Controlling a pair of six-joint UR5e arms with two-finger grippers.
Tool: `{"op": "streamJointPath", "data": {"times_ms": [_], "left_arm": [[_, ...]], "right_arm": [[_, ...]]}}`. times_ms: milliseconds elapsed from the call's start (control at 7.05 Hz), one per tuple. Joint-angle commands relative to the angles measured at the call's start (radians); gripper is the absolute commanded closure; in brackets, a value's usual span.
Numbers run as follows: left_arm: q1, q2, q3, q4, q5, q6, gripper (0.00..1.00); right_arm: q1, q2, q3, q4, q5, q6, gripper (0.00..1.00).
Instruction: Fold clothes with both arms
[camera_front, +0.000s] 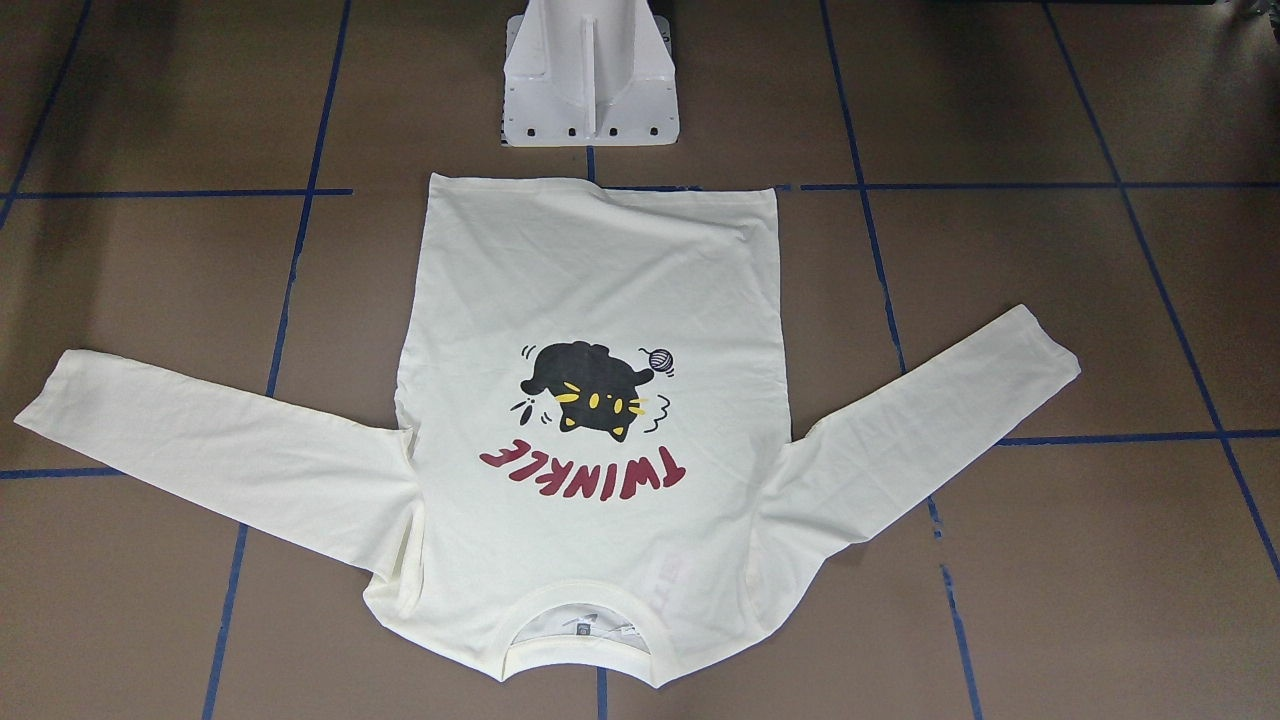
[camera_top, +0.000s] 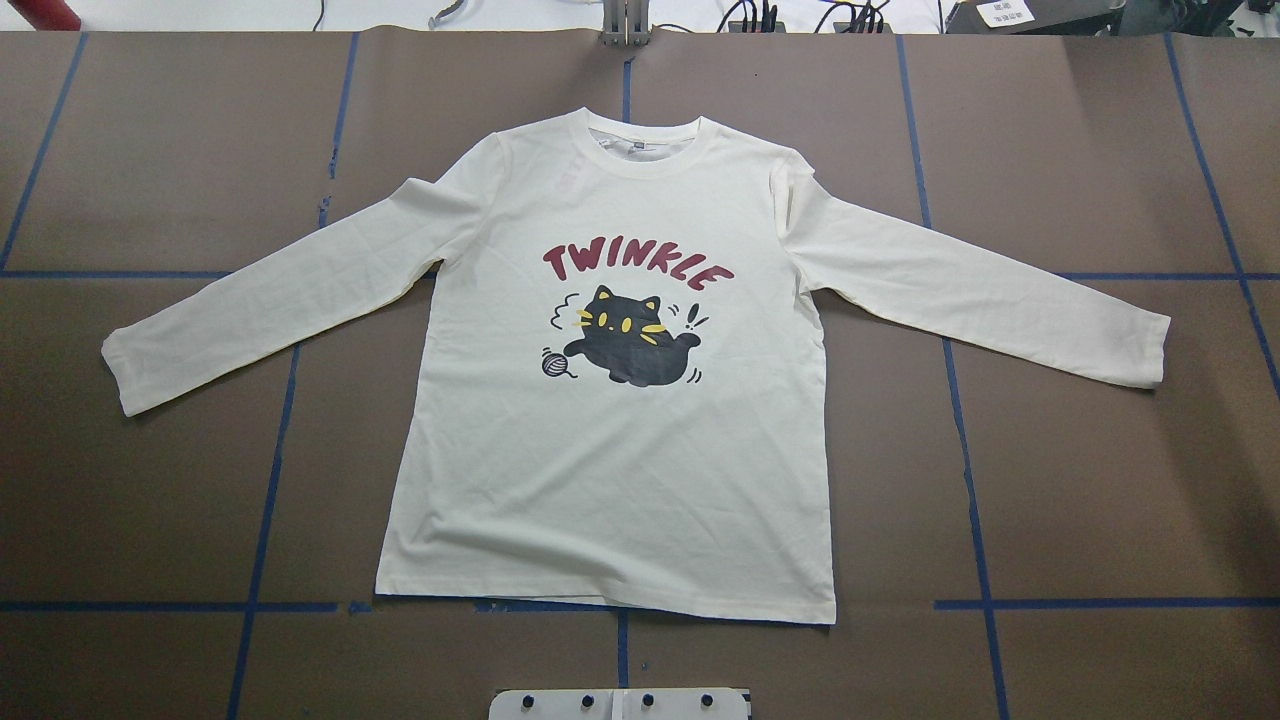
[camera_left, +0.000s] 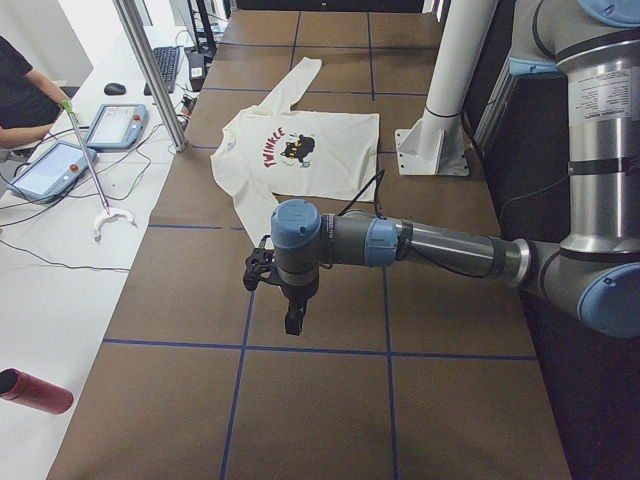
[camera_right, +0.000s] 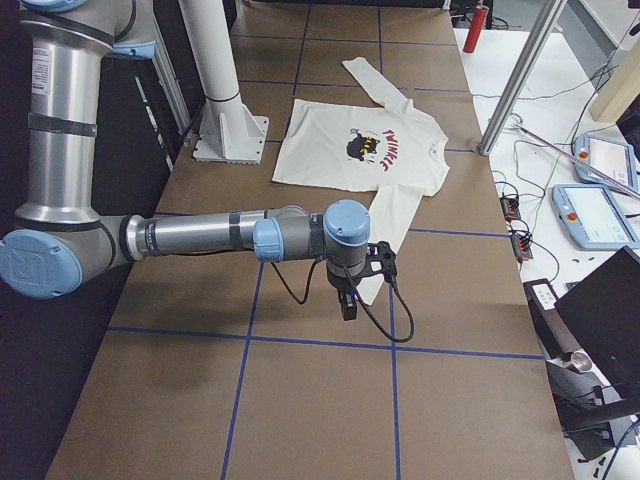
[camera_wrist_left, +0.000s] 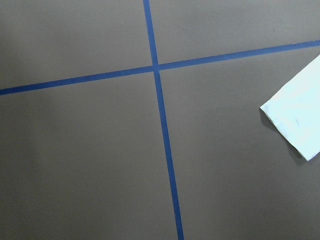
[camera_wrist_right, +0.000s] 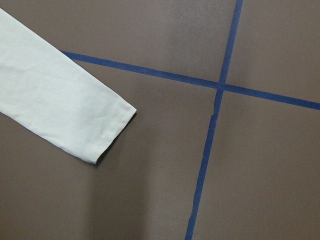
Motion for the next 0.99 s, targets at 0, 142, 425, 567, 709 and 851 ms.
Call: {"op": "streamJointPath", "data": {"times_ms": [0,142,425,567,709,851], "left_arm": [[0.002,-0.001,0.004,-0.002,-0.001,0.002,0.0],[0.0,0.001,-0.008,-0.002,0.005,0.002,0.0],[0.0,-0.001,0.002,-0.007,-0.004,-0.005,0.0],[0.002,-0.013,0.004,-0.01,0.004,-0.011,0.0],[0.003,-0.016,-0.007,-0.011,0.004,-0.013,0.0],[0.005,-0.016,0.015,-0.027,-0.002,-0.019,0.0]], "right_arm": [[0.0,-0.002,-0.001,0.002,-0.039,-0.002,0.0],[0.0,-0.008,0.008,0.002,-0.04,0.0,0.0],[0.0,-0.009,-0.009,0.003,-0.035,0.003,0.0],[-0.002,-0.006,-0.015,0.0,-0.026,0.004,0.0],[-0.005,0.003,-0.041,0.002,-0.003,0.0,0.0],[-0.012,0.012,-0.071,0.052,0.005,0.0,0.0]]}}
